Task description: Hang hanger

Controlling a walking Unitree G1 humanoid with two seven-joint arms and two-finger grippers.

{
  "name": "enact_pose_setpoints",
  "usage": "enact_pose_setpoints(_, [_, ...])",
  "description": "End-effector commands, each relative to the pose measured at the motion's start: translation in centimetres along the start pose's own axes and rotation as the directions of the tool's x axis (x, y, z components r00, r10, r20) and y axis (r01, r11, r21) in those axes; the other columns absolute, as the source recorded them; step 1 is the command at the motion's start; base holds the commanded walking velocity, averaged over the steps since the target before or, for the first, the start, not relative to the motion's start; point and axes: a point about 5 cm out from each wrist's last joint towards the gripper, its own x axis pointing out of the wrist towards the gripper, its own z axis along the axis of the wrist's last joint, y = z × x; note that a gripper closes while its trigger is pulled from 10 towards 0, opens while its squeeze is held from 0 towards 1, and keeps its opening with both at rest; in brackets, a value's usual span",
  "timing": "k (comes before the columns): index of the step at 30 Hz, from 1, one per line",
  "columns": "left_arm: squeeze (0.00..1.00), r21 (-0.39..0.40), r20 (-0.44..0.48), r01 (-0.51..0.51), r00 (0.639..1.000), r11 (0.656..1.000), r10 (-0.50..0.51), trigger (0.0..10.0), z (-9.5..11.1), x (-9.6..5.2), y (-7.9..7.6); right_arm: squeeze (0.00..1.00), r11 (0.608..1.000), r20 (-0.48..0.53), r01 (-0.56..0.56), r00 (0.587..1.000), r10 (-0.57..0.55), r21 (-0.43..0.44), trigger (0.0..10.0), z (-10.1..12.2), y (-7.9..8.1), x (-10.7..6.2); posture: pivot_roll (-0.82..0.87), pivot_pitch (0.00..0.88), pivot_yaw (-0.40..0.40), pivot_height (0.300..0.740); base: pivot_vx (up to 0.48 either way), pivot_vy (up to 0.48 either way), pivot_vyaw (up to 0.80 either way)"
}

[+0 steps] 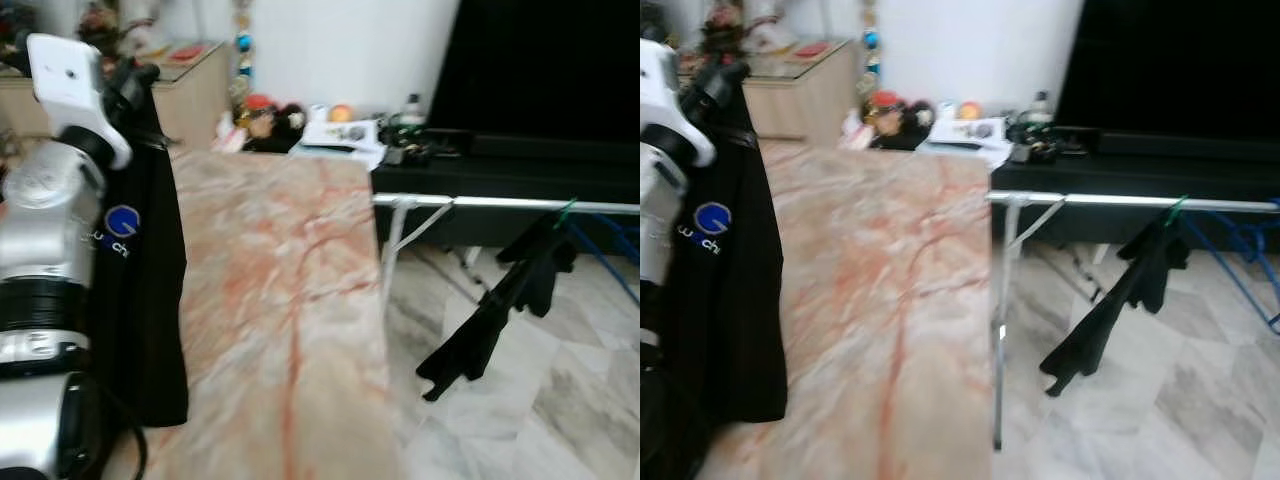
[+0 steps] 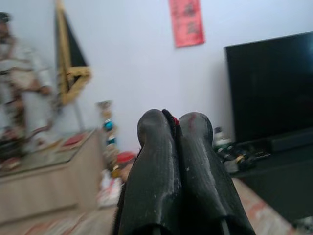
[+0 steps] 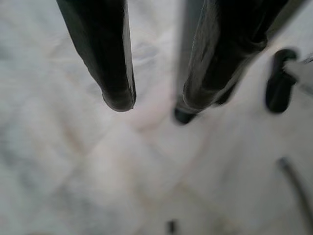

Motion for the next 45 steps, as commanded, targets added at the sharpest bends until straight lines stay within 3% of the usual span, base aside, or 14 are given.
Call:
enact_pose_setpoints(1, [0.00, -0.004, 0.036, -0.012, 0.999, 1.000, 0.012, 10.0, 1.0, -0.2, 1.0, 0.00, 1.000, 0.022, -0.022, 1.000, 0.022, 0.000, 10.0, 0.7, 1.0, 0.0, 0.27, 0.000, -0.012, 0.740, 0.000, 0.000, 0.00])
enact_pose_setpoints(2, [0.00, -0.004, 0.036, -0.012, 0.999, 1.000, 0.012, 10.0, 1.0, -0.2, 1.0, 0.00, 1.000, 0.022, -0.022, 1.000, 0.022, 0.000, 10.0, 0.7, 1.0, 0.0, 0.27, 0.000, -0.012, 0.740, 0.000, 0.000, 0.00])
enact_pose_setpoints(6, [0.00, -0.043, -0.066, 0.049, 0.996, 0.998, -0.052, 10.0, -2.6, -4.2, -0.4, 0.00, 1.000, 0.019, -0.026, 0.999, 0.026, -0.004, 10.0, 0.6, 1.1, 0.0, 0.27, 0.000, -0.015, 0.740, 0.000, 0.000, 0.00])
enact_pose_setpoints(8, [0.00, -0.046, -0.091, 0.045, 0.995, 0.998, -0.049, 10.0, -3.4, -5.1, -0.5, 0.00, 1.000, 0.018, -0.027, 0.999, 0.027, -0.007, 10.0, 0.6, 1.1, 0.0, 0.27, 0.000, -0.014, 0.740, 0.000, 0.000, 0.00])
enact_pose_setpoints(12, [0.00, -0.097, -0.236, -0.072, 0.971, 0.993, 0.047, 10.0, -6.5, -9.8, -0.8, 0.00, 1.000, 0.016, -0.027, 1.000, 0.027, -0.011, 10.0, 0.5, 1.1, 0.0, 0.26, 0.001, -0.017, 0.740, 0.000, 0.000, 0.00])
enact_pose_setpoints(15, [0.00, -0.124, -0.265, -0.107, 0.962, 0.987, 0.071, 10.0, -7.0, -11.3, -1.1, 0.00, 1.000, 0.015, -0.026, 1.000, 0.027, -0.013, 10.0, 0.5, 1.0, 0.0, 0.27, 0.007, -0.019, 0.740, 0.000, 0.000, 0.00])
enact_pose_setpoints(17, [0.86, -0.126, -0.324, -0.128, 0.942, 0.984, 0.081, 10.0, -7.4, -14.4, -1.7, 0.00, 0.999, 0.013, -0.026, 1.000, 0.026, -0.019, 10.0, 0.4, 0.9, 0.0, 0.26, 0.015, -0.022, 0.740, 0.000, 0.000, 0.00])
enact_pose_setpoints(18, [0.86, -0.132, -0.330, -0.131, 0.940, 0.983, 0.081, 10.0, -7.3, -14.9, -1.8, 0.00, 0.999, 0.012, -0.025, 1.000, 0.026, -0.020, 10.0, 0.4, 0.9, 0.0, 0.26, 0.015, -0.022, 0.740, 0.000, 0.000, 0.00])
enact_pose_setpoints(19, [1.00, -0.137, -0.332, -0.134, 0.940, 0.981, 0.082, 10.0, -7.2, -15.1, -1.9, 0.00, 0.999, 0.012, -0.025, 1.000, 0.026, -0.020, 10.0, 0.4, 0.9, 0.0, 0.26, 0.015, -0.022, 0.740, 0.000, 0.000, 0.00])
enact_pose_setpoints(28, [1.00, -0.099, -0.407, -0.097, 0.912, 0.990, 0.048, 10.0, -6.5, -19.0, -3.4, 0.00, 0.999, 0.010, -0.027, 1.000, 0.027, -0.030, 10.0, 0.4, 0.9, 0.0, 0.27, 0.015, -0.023, 0.740, 0.000, 0.000, 0.00])
enact_pose_setpoints(33, [0.98, -0.031, -0.424, -0.117, 0.901, 0.993, 0.093, 10.0, -6.6, -19.1, -3.0, 0.00, 0.999, 0.008, -0.025, 1.000, 0.026, -0.030, 10.0, 0.2, 0.9, 0.0, 0.27, 0.004, -0.025, 0.740, 0.000, 0.000, 0.00])
enact_pose_setpoints(34, [0.00, 0.013, -0.427, -0.146, 0.894, 0.989, 0.138, 10.0, -6.9, -18.8, -2.5, 0.00, 0.999, 0.005, -0.025, 1.000, 0.025, -0.032, 10.0, 0.0, 0.8, 0.0, 0.27, 0.000, -0.024, 0.740, 0.000, 0.000, 0.00])
enact_pose_setpoints(36, [0.00, -0.035, -0.424, -0.166, 0.896, 0.986, 0.135, 10.0, -7.1, -18.5, -2.6, 0.00, 0.999, 0.002, -0.024, 1.000, 0.024, -0.032, 10.0, -0.2, 0.7, 0.0, 0.27, 0.000, -0.021, 0.740, 0.000, 0.000, 0.00])
enact_pose_setpoints(45, [0.00, -0.061, -0.436, -0.111, 0.897, 0.992, 0.073, 10.0, -7.8, -18.4, -4.2, 0.00, 1.000, 0.002, -0.015, 1.000, 0.015, -0.017, 10.0, -0.5, 0.5, -0.1, 0.26, 0.000, -0.014, 0.740, 0.000, -0.333, 0.00])
